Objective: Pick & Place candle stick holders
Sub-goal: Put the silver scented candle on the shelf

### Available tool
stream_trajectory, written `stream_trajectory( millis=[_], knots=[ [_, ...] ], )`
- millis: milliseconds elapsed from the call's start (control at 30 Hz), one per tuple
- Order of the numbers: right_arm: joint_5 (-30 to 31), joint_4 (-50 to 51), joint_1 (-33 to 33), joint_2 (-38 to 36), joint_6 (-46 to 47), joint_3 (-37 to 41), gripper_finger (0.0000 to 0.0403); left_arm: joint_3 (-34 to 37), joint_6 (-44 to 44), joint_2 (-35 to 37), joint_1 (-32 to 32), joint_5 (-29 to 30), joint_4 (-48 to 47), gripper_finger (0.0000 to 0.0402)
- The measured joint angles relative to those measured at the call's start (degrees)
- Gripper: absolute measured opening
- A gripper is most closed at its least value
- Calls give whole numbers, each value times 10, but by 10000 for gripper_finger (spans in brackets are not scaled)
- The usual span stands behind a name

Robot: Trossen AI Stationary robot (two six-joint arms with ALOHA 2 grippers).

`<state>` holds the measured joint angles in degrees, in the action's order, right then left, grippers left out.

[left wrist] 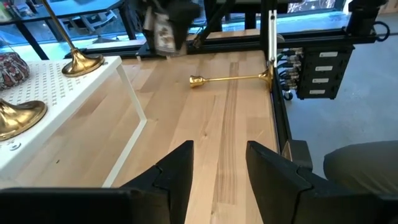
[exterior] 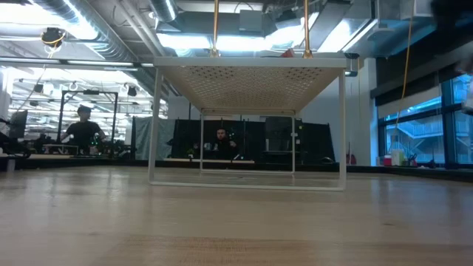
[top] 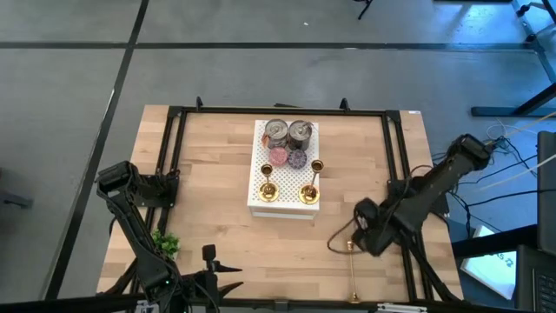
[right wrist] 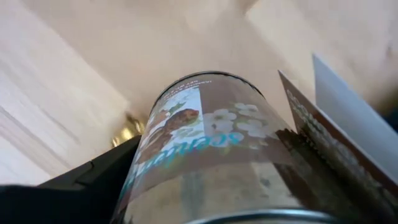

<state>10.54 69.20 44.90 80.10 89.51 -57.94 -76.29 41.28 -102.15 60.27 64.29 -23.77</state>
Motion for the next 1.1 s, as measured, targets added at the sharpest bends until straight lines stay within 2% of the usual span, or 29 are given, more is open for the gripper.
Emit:
stream_trajectory(
  millis=[233,400,767,1100],
  knots=[
    [31,41,-121,-81,-103,-3,358,0,0,0,0,-2,0,143],
    [45,98,-219,-119,-185,-38,358,0,0,0,0,-3,0,143],
    [55,119,-385,-126,-378,-173,358,0,0,0,0,-5,-2,143],
    [54,123,-487,-126,-460,-229,358,0,0,0,0,-5,-2,143]
  ],
)
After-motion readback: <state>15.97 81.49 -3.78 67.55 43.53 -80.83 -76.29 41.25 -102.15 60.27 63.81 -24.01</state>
